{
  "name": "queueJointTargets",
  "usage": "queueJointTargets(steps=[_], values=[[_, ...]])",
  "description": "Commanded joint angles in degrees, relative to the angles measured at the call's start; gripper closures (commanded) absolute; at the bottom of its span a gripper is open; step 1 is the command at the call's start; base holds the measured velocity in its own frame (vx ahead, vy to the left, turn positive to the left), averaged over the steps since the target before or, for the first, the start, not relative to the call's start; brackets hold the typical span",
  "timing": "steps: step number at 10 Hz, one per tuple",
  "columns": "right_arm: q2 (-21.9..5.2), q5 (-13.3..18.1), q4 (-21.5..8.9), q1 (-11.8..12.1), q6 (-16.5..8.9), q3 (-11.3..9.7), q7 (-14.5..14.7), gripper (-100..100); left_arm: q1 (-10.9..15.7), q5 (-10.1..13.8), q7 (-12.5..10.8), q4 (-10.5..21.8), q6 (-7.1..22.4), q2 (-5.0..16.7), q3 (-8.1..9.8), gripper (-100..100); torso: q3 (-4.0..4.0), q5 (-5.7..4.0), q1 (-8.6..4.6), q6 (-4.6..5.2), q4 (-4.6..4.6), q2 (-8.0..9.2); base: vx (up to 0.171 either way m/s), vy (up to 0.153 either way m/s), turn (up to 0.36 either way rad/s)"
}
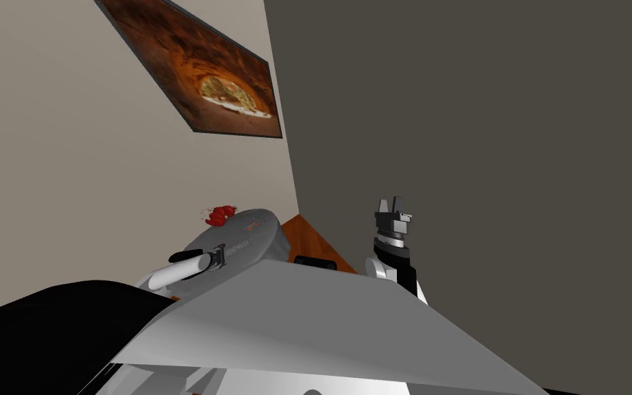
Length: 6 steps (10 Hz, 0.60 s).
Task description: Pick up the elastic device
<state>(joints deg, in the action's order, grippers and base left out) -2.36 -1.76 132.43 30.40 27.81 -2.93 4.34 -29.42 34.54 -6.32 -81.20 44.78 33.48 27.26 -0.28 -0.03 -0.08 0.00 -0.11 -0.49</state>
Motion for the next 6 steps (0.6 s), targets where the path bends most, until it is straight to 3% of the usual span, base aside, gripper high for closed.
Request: queueJointTargets(steps=[1, 2, 3, 6], values=[[0.00, 0.00, 0.00, 0.00, 0.00, 0.00, 0.00, 0, 0.00, 0.00, 0.00, 0.00, 0.00, 0.00, 0.00, -100, 0.00, 0.00, 0.00, 0.00, 0.00, 0.00, 0.068, -0.002, -0.017], [0.00, 0.00, 0.00, -0.01, 0.00, 0.00, 0.00, 0, 0.08, 0.04, 0.00, 0.11, 0.20, 0.07, 0.00, 0, 0.11, 0.00, 0.01, -0.03, 0.03, 0.22, 0.012, 0.000, 0.002], [0.00, 0.00, 0.00, -0.01, 0.00, 0.00, 0.00, 0, 1.47, -1.40, -1.07, 2.11, -0.32, -0.49, 0.19, -100, 0.23, 0.01, 0.02, -0.04, 0.08, 0.42, -0.052, 0.022, -0.203], [0.00, 0.00, -0.01, -0.03, -0.01, 0.00, 0.00, 0, 3.79, -3.79, -2.85, 5.47, -1.15, -1.41, 0.51, -100, 0.51, 0.04, 0.16, -0.02, 0.19, 0.89, -0.097, 0.038, -0.170]])
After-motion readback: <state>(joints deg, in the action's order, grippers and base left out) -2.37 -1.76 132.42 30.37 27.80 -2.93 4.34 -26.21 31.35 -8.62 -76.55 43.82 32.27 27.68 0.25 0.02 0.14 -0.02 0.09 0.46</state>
